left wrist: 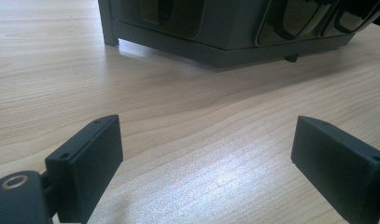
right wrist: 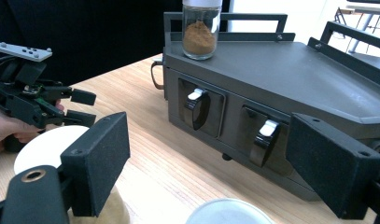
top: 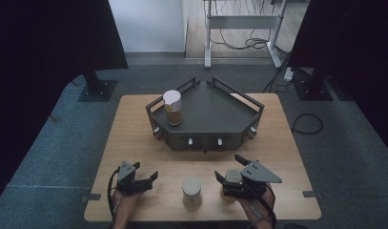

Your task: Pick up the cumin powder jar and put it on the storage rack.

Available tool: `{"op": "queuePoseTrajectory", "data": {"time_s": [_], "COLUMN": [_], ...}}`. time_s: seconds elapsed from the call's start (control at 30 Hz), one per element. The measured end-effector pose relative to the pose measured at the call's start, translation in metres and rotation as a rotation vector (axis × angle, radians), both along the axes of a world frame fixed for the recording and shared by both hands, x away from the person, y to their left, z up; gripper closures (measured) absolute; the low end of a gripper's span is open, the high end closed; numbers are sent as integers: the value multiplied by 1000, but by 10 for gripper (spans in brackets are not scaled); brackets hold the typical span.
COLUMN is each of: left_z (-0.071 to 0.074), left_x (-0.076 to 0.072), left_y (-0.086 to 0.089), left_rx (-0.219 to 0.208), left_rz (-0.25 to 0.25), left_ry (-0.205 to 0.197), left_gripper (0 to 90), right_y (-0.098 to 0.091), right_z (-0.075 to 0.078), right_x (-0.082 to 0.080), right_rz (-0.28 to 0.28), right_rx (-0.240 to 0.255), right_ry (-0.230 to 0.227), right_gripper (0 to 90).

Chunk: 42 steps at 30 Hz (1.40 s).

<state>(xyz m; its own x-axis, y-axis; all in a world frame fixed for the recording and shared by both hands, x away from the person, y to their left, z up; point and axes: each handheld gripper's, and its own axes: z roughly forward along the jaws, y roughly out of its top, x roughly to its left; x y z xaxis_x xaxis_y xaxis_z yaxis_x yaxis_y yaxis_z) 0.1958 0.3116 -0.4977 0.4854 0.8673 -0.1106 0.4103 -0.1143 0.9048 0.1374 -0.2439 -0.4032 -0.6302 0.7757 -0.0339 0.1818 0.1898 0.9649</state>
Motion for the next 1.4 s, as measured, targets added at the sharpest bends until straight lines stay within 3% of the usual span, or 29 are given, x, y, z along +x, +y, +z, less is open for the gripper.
{"op": "queuePoseTrajectory", "data": {"time_s": [1.4], "left_z": [0], "left_x": [0], "left_y": [1], "left_rx": [-3], "left_rz": [-6], "left_ry": [1], "left_gripper": [84], "right_y": [44], "right_z": [-6], "right_x": [9], "right_rz": [145], "right_rx": [22], "right_ry": [-10], "right_gripper": [135]}}
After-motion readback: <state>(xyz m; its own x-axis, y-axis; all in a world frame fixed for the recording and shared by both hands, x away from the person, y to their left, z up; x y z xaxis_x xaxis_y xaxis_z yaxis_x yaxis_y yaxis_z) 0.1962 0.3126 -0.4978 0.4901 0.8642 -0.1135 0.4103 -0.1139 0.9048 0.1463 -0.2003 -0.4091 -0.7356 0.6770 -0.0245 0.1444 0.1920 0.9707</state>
